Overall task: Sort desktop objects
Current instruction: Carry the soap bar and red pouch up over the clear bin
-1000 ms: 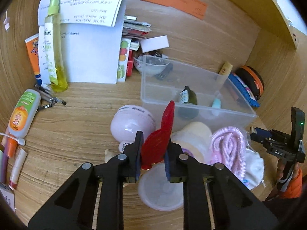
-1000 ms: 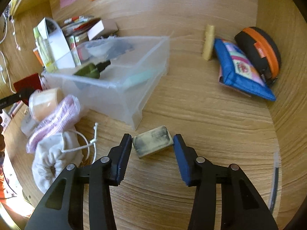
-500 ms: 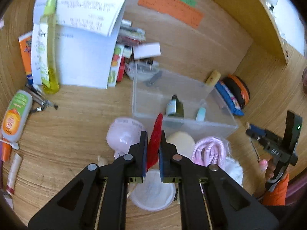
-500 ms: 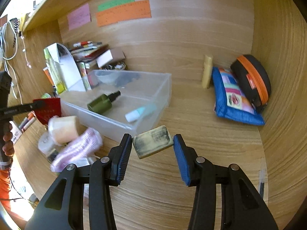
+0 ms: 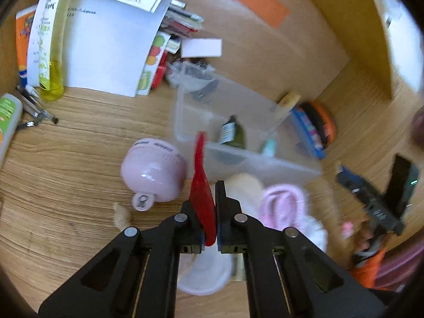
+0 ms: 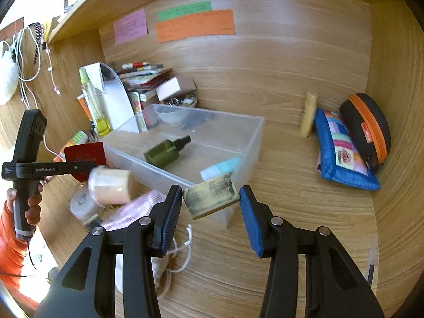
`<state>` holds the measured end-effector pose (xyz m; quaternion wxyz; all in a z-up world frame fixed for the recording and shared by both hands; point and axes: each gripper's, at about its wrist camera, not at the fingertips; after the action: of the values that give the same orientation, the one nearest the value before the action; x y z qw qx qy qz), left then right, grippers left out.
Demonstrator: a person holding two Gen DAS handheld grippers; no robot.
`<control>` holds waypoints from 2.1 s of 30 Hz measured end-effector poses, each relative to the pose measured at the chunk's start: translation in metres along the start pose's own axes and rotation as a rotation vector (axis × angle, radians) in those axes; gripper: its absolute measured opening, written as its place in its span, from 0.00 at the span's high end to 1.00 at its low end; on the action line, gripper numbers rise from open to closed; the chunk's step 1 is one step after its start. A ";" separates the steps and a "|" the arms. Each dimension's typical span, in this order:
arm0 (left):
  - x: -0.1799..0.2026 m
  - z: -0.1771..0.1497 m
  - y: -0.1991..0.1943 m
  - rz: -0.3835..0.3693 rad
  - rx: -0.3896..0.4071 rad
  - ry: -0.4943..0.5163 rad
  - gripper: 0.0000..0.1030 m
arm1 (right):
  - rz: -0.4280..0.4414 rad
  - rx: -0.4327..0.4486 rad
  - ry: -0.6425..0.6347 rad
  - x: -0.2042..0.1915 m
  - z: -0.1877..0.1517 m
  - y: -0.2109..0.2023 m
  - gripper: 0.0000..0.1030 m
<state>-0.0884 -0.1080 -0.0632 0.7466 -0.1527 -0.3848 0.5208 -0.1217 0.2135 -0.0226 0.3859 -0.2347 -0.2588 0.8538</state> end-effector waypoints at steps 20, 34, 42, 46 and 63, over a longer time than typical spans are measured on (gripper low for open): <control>0.040 0.046 -0.051 -0.011 0.186 0.103 0.96 | 0.075 0.043 -0.057 -0.036 0.030 0.004 0.60; 0.064 0.093 -0.036 0.056 0.229 0.176 0.96 | 0.068 0.051 -0.077 -0.036 0.058 0.020 0.60; 0.057 0.106 -0.004 0.112 0.168 0.205 0.96 | 0.059 0.031 -0.085 -0.033 0.070 0.042 0.60; 0.049 0.111 0.016 0.131 0.128 0.214 0.96 | 0.050 0.006 -0.090 -0.031 0.072 0.057 0.60; 0.029 0.134 0.084 0.198 -0.037 0.246 0.96 | 0.037 -0.108 -0.094 -0.021 0.083 0.115 0.59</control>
<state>-0.2378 -0.0709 -0.0158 0.7302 -0.2663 -0.2830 0.5619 -0.2209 0.1104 -0.0272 0.3441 -0.2196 -0.3178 0.8558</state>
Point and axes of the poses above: each gripper's, at about its wrist camera, not at the fingertips, and y roughly the way its jaws point, x to its right, z to its top, and after that the axes turned 9 degrees about y, right-handed
